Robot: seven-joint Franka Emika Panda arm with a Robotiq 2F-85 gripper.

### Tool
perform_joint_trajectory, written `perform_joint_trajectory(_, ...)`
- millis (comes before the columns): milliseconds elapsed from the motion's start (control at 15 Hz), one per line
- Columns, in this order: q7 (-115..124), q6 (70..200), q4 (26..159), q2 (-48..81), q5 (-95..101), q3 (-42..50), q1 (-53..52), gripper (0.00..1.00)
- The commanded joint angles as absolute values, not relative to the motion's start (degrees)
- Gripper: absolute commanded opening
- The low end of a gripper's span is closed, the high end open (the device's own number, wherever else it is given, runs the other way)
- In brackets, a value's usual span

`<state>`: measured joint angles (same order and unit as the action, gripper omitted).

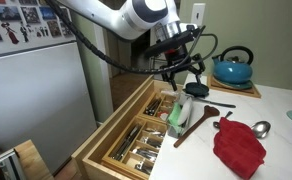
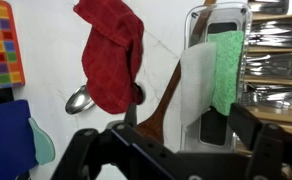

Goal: Remove the transparent cutlery holder from the drawer, put it on the countertop and then put the green and white sponges inside it.

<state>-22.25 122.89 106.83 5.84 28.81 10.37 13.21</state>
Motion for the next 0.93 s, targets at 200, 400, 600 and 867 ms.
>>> perform_joint_trajectory(200, -32.95, 110.46, 102.87, 2.12, 7.72, 11.44, 14.31, 1.0)
perform_joint_trajectory(400, -31.75, 104.81, 100.08, 2.01, 7.01, 12.34, 14.44, 1.0)
perform_joint_trajectory(600, -30.86, 102.5, 98.55, 2.12, 7.6, 13.0, 14.65, 1.0)
perform_joint_trajectory(867, -31.23, 103.68, 98.75, 2.02, 8.46, 12.97, 14.39, 1.0)
